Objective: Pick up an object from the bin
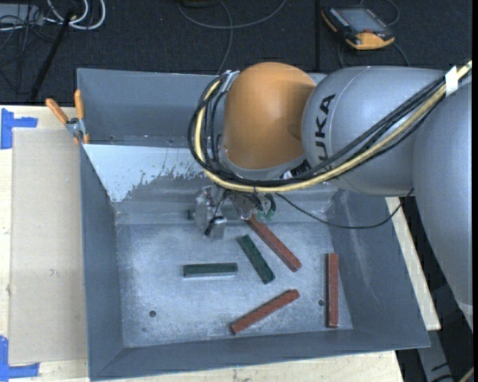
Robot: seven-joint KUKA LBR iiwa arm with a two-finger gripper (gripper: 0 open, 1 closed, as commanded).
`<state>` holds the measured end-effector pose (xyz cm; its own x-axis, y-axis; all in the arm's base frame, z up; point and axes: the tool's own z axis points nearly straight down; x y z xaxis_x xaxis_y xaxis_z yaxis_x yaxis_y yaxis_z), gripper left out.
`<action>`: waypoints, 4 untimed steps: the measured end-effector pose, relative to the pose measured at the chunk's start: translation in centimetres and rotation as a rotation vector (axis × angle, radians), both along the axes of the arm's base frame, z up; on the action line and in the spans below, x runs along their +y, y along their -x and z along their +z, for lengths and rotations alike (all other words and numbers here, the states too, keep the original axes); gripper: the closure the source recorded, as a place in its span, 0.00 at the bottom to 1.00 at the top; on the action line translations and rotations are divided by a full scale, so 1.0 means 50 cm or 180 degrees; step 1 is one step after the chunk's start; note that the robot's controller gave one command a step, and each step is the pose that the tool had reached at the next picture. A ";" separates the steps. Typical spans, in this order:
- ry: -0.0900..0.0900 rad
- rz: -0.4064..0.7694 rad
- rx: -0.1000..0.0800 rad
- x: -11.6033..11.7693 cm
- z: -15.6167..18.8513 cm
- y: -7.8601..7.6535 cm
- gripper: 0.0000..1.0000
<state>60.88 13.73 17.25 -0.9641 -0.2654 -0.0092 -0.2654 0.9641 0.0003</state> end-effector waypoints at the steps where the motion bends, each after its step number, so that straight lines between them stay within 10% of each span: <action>1: 0.0006 -0.0013 0.0023 -0.003 -0.008 0.004 0.00; 2: 0.0012 0.0481 0.0052 -0.074 -0.213 0.080 0.00; 3: 0.0007 0.0473 0.0026 -0.072 -0.205 0.074 1.00; 4: 0.0004 0.0549 -0.0003 -0.001 0.105 0.065 1.00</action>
Offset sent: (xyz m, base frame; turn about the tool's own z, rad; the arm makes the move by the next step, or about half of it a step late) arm 0.0000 0.0000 0.0000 0.0000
